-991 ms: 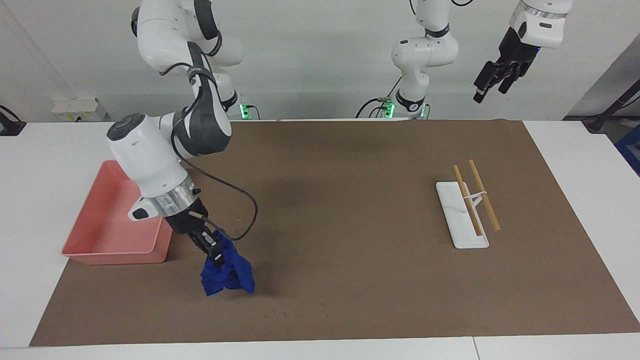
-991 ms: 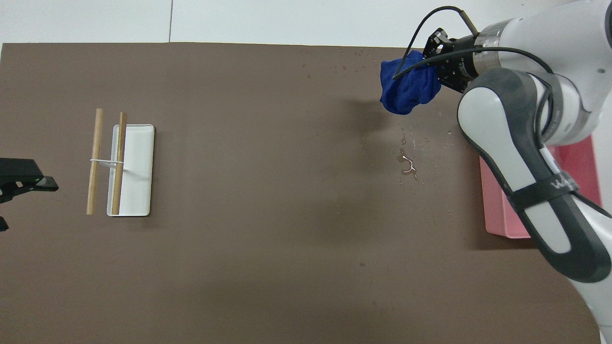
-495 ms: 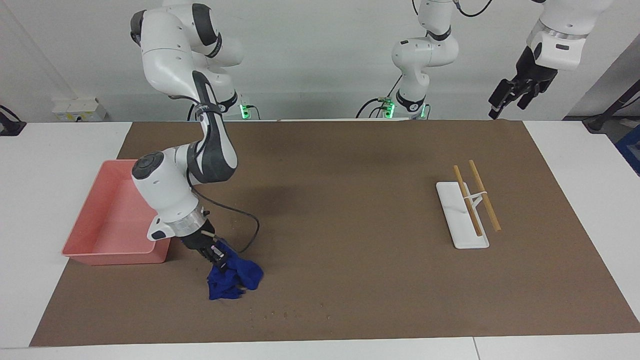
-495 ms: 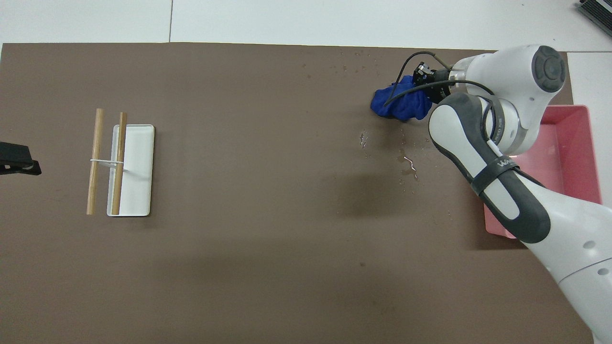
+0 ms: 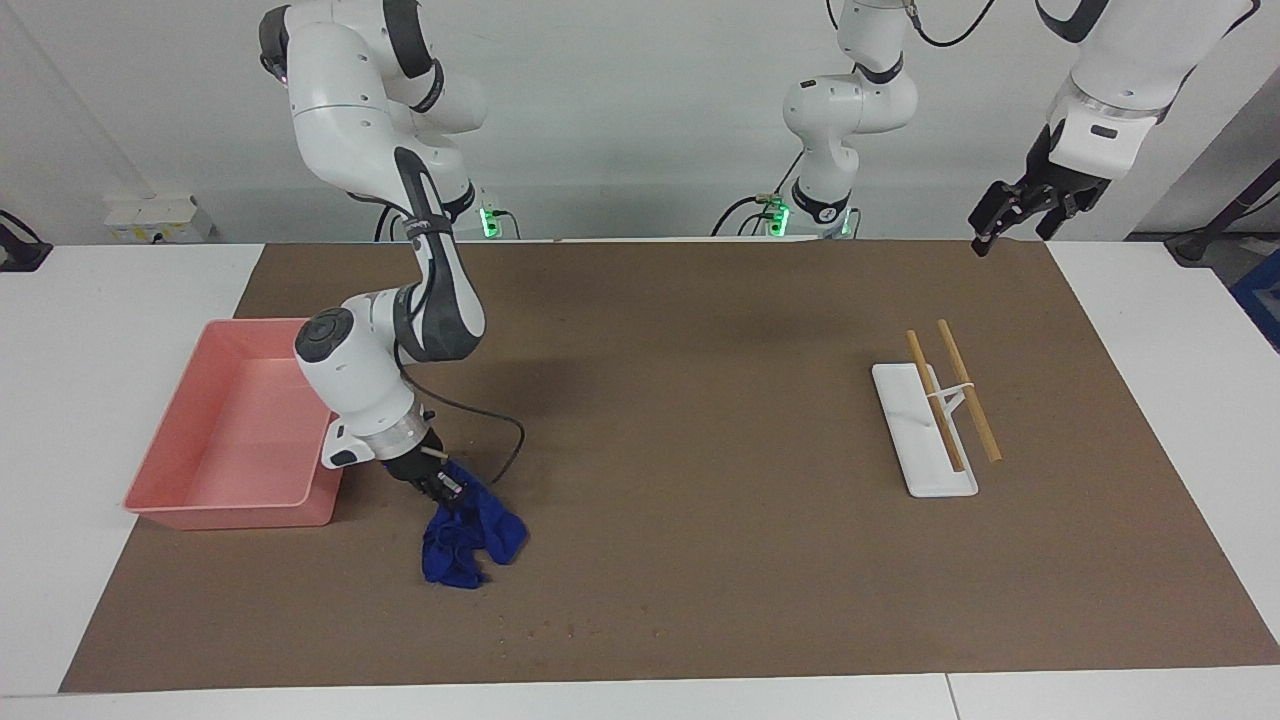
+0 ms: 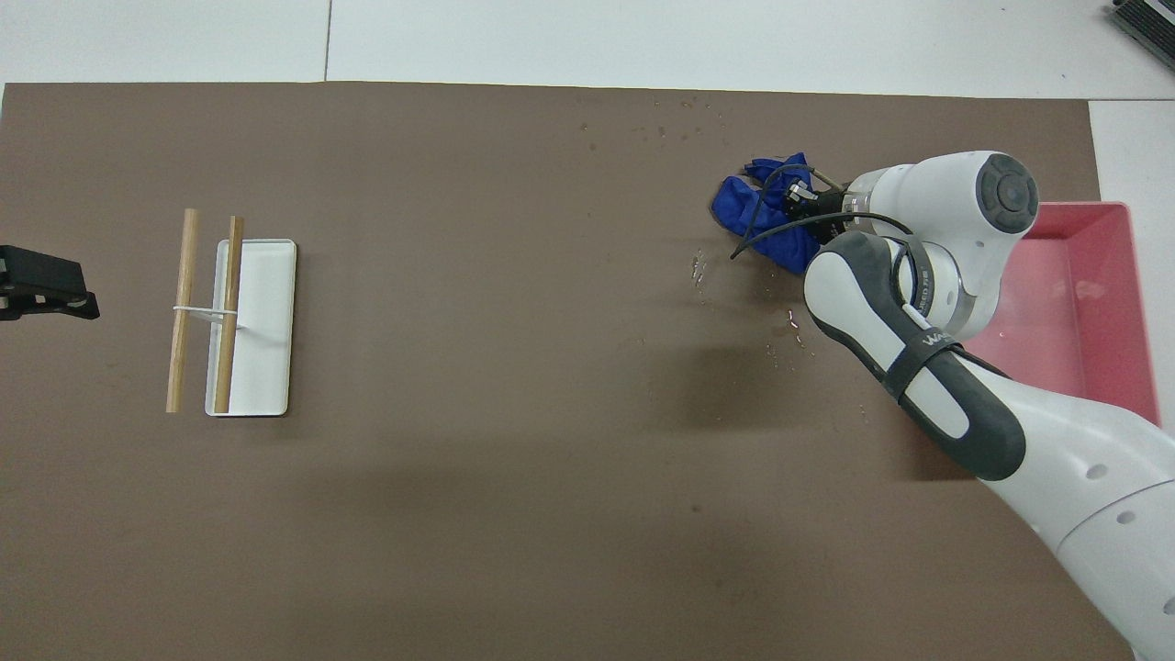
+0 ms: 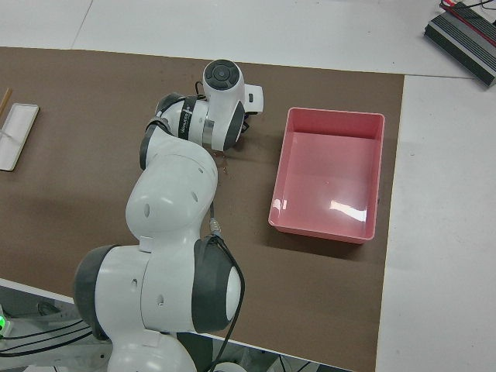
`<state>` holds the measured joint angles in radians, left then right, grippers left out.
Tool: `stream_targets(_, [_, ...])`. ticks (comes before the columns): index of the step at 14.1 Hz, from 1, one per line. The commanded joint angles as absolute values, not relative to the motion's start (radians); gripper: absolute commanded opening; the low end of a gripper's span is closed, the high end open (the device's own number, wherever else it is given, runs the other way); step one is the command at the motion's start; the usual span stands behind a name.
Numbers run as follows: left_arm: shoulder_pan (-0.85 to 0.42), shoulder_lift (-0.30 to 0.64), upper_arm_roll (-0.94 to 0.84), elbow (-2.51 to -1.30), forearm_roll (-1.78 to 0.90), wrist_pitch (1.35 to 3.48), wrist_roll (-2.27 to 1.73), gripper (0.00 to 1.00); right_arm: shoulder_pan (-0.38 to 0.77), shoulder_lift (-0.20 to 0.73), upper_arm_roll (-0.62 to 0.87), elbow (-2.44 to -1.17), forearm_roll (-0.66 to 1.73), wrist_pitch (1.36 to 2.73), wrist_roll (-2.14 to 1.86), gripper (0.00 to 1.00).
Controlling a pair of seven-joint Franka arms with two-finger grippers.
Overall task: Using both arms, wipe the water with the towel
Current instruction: 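Carry the cloth with the right gripper while the left gripper withdraws, then lower the cloth into the pink bin and open the right gripper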
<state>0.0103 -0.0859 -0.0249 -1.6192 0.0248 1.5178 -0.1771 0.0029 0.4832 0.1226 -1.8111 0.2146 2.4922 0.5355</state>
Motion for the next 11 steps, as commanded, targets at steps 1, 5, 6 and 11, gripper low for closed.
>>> stream_targets(1, [-0.038, -0.097, 0.02, -1.64, 0.049, 1.528, -0.156, 1.0, -0.006, 0.398, 0.133, -1.978, 0.199, 2.43, 0.532, 0.0])
stream_targets(5, [-0.04, -0.103, 0.026, -1.666, 0.049, 1.551, -0.147, 1.0, -0.015, 0.273, 0.132, -2.132, 0.199, 2.3, 0.517, 0.0])
stream_targets(6, [-0.04, -0.103, 0.026, -1.666, 0.049, 1.555, -0.146, 1.0, -0.015, 0.246, 0.132, -2.155, 0.199, 2.22, 0.517, 0.0])
stream_targets(11, [-0.112, -0.063, 0.083, -1.644, 0.048, 1.545, -0.14, 1.0, -0.032, 0.106, 0.132, -2.281, 0.199, 2.103, 0.515, 0.0])
